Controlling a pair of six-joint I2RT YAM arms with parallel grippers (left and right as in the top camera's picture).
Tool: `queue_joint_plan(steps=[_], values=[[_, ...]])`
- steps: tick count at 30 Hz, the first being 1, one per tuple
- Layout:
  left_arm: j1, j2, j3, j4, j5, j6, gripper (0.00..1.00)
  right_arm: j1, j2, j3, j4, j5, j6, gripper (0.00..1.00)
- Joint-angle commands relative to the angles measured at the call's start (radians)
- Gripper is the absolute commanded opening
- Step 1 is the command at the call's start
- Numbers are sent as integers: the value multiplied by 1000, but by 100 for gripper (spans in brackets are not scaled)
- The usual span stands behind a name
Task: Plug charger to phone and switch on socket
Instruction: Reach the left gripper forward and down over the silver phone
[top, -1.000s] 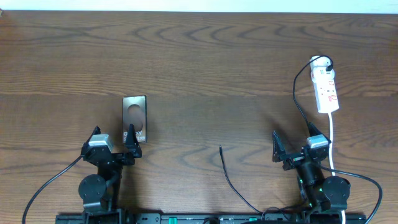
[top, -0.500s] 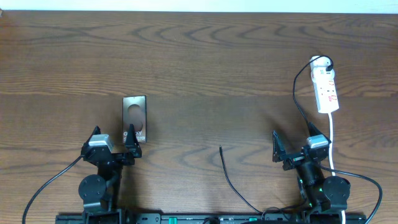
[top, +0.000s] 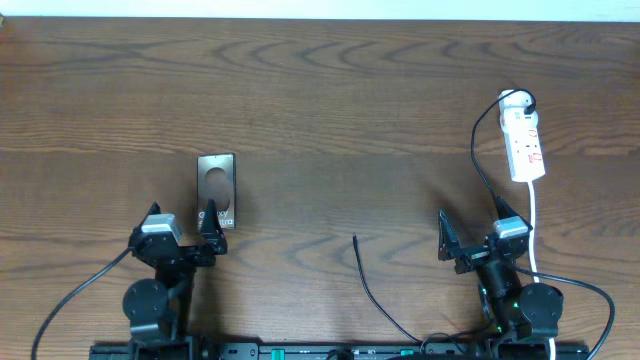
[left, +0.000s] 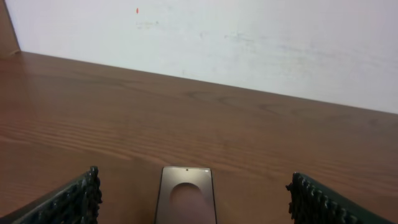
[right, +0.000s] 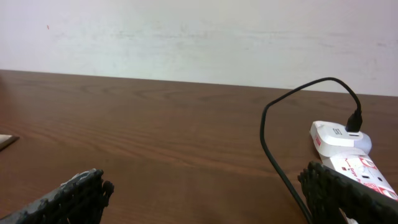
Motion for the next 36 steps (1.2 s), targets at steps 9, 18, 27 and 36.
queue_joint_plan(steps=[9, 18, 27, 36], values=[[5, 429, 469, -177, 1, 89, 93, -6, -8, -1, -7, 5, -12, 99], [5, 838, 884, -540, 0, 89, 93, -6, -8, -1, -7, 5, -12, 99], [5, 1093, 1036, -692, 0, 89, 93, -6, -8, -1, -7, 5, -12, 99], [5, 1213, 1035, -699, 1, 88, 93, -6, -8, -1, -7, 5, -12, 99]])
